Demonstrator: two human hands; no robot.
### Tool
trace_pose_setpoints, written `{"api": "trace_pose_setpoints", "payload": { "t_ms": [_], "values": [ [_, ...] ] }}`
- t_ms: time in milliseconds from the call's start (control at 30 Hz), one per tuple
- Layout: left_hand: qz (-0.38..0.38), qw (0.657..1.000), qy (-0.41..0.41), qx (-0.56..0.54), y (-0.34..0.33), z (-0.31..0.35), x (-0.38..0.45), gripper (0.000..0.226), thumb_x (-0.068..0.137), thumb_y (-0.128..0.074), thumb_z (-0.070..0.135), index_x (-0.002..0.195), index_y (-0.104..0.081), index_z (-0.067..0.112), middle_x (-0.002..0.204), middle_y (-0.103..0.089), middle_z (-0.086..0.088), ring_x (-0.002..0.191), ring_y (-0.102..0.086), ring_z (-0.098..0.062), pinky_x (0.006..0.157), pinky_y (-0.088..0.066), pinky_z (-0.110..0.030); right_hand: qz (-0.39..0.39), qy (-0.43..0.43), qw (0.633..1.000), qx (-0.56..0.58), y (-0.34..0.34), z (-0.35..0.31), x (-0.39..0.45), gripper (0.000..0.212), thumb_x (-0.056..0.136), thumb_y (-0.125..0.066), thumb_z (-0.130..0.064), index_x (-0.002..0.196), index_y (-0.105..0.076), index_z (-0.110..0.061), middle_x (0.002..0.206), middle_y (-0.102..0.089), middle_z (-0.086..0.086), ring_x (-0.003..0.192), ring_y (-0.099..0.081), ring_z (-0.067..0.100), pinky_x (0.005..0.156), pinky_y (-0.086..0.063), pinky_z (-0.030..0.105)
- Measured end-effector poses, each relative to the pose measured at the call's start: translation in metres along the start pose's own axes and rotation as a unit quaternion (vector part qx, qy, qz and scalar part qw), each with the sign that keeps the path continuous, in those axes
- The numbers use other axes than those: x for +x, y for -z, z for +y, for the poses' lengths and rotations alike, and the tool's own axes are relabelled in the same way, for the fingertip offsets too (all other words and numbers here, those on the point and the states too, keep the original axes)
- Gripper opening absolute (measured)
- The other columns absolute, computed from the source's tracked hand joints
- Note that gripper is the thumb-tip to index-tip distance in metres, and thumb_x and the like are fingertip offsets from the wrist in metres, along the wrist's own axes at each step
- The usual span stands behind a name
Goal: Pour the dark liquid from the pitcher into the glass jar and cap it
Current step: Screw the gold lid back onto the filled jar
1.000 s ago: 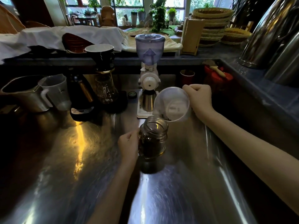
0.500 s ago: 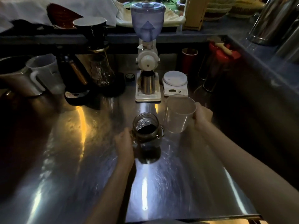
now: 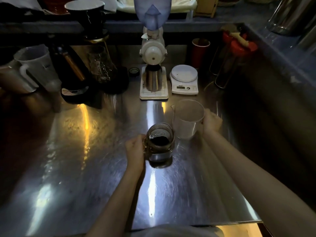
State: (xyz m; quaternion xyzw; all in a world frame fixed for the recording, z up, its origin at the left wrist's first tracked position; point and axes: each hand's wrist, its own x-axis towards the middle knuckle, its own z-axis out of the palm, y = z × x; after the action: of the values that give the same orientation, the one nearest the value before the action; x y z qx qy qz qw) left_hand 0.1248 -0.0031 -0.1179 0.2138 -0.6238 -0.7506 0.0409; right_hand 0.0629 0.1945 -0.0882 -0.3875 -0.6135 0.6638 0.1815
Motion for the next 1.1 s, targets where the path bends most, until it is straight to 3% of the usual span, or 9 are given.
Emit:
{"api": "trace_pose_setpoints", "payload": {
  "t_ms": [267, 400, 567, 700, 767, 833, 933, 1033, 1100],
  "values": [
    [-0.007, 1.0, 0.021, 0.006, 0.004, -0.008, 0.004, 0.025, 0.069, -0.052, 0.031, 0.045, -0.057, 0.028, 0.045, -0.052, 0.014, 0.045, -0.047, -0.001, 0.047, -0.038, -0.019, -0.022, 0.042, 0.996, -0.069, 0.005, 0.007, 0.01, 0.038, 0.083, -0.052, -0.009, 0.045, -0.05, -0.016, 0.042, -0.047, -0.003, 0.041, -0.038, 0.006, 0.03, -0.028, 0.01],
    [0.006, 1.0, 0.017, 0.012, 0.006, -0.011, 0.004, 0.036, 0.079, -0.05, 0.024, 0.045, -0.062, 0.031, 0.044, -0.056, 0.015, 0.046, -0.051, 0.003, 0.049, -0.042, -0.017, -0.052, 0.061, 0.992, -0.095, 0.01, 0.011, 0.013, 0.026, 0.086, -0.051, -0.012, 0.062, -0.06, -0.006, 0.055, -0.053, 0.001, 0.052, -0.048, 0.009, 0.036, -0.036, 0.008],
    [0.019, 1.0, 0.009, 0.008, 0.005, -0.005, 0.002, 0.04, 0.084, -0.048, 0.016, 0.046, -0.061, 0.025, 0.045, -0.056, 0.011, 0.045, -0.051, 0.003, 0.045, -0.044, -0.015, -0.039, 0.119, 0.984, -0.126, 0.011, 0.004, 0.02, 0.019, 0.085, -0.052, -0.013, 0.076, -0.063, 0.0, 0.056, -0.049, 0.0, 0.052, -0.042, 0.007, 0.05, -0.036, 0.021],
    [-0.024, 0.997, -0.043, 0.065, 0.01, 0.006, -0.005, 0.032, 0.091, -0.041, 0.015, 0.062, -0.054, 0.015, 0.059, -0.052, 0.0, 0.046, -0.049, 0.007, 0.045, -0.039, -0.006, -0.051, 0.204, 0.956, -0.202, 0.009, -0.015, 0.017, 0.01, 0.088, -0.051, -0.015, 0.084, -0.059, -0.011, 0.072, -0.057, -0.002, 0.063, -0.049, 0.003, 0.061, -0.04, 0.023],
    [-0.042, 0.987, -0.096, 0.119, 0.016, 0.011, -0.006, 0.026, 0.092, -0.041, 0.022, 0.07, -0.055, 0.02, 0.071, -0.055, -0.001, 0.064, -0.054, 0.001, 0.058, -0.042, -0.011, -0.093, 0.271, 0.927, -0.243, 0.006, -0.028, 0.011, 0.01, 0.089, -0.051, -0.011, 0.089, -0.06, -0.008, 0.088, -0.062, 0.008, 0.077, -0.055, 0.013, 0.069, -0.045, 0.025],
    [-0.083, 0.95, -0.193, 0.23, 0.026, 0.016, -0.005, 0.018, 0.087, -0.041, 0.03, 0.096, -0.056, 0.028, 0.103, -0.059, 0.001, 0.097, -0.053, -0.011, 0.084, -0.041, -0.025, -0.141, 0.349, 0.882, -0.284, -0.001, -0.044, -0.001, 0.013, 0.088, -0.052, -0.008, 0.096, -0.062, -0.005, 0.098, -0.063, 0.012, 0.092, -0.055, 0.021, 0.078, -0.045, 0.028],
    [-0.184, 0.859, -0.313, 0.362, 0.041, 0.018, 0.0, 0.056, 0.077, -0.043, 0.038, 0.131, -0.035, 0.028, 0.139, -0.036, 0.007, 0.132, -0.028, -0.01, 0.11, -0.02, -0.037, -0.247, 0.44, 0.809, -0.301, -0.016, -0.064, -0.025, 0.014, 0.085, -0.054, -0.001, 0.095, -0.064, -0.002, 0.099, -0.062, 0.013, 0.093, -0.054, 0.019, 0.076, -0.041, 0.02],
    [-0.231, 0.824, -0.312, 0.414, 0.045, 0.015, 0.005, 0.078, 0.072, -0.052, 0.05, 0.14, -0.022, 0.027, 0.15, -0.021, 0.008, 0.141, -0.004, -0.003, 0.116, -0.006, -0.045, -0.368, 0.464, 0.728, -0.347, -0.04, -0.07, -0.044, 0.016, 0.085, -0.056, -0.003, 0.098, -0.065, -0.005, 0.1, -0.064, 0.012, 0.09, -0.058, 0.02, 0.077, -0.045, 0.026],
    [-0.23, 0.806, -0.304, 0.453, 0.044, 0.012, 0.004, 0.093, 0.065, -0.055, 0.066, 0.141, -0.019, 0.027, 0.152, -0.017, 0.008, 0.138, 0.006, 0.005, 0.116, 0.001, -0.042, -0.45, 0.433, 0.639, -0.449, -0.061, -0.061, -0.049, 0.024, 0.086, -0.057, -0.007, 0.11, -0.061, -0.007, 0.11, -0.063, 0.013, 0.099, -0.058, 0.023, 0.083, -0.046, 0.031]
  ]
}}
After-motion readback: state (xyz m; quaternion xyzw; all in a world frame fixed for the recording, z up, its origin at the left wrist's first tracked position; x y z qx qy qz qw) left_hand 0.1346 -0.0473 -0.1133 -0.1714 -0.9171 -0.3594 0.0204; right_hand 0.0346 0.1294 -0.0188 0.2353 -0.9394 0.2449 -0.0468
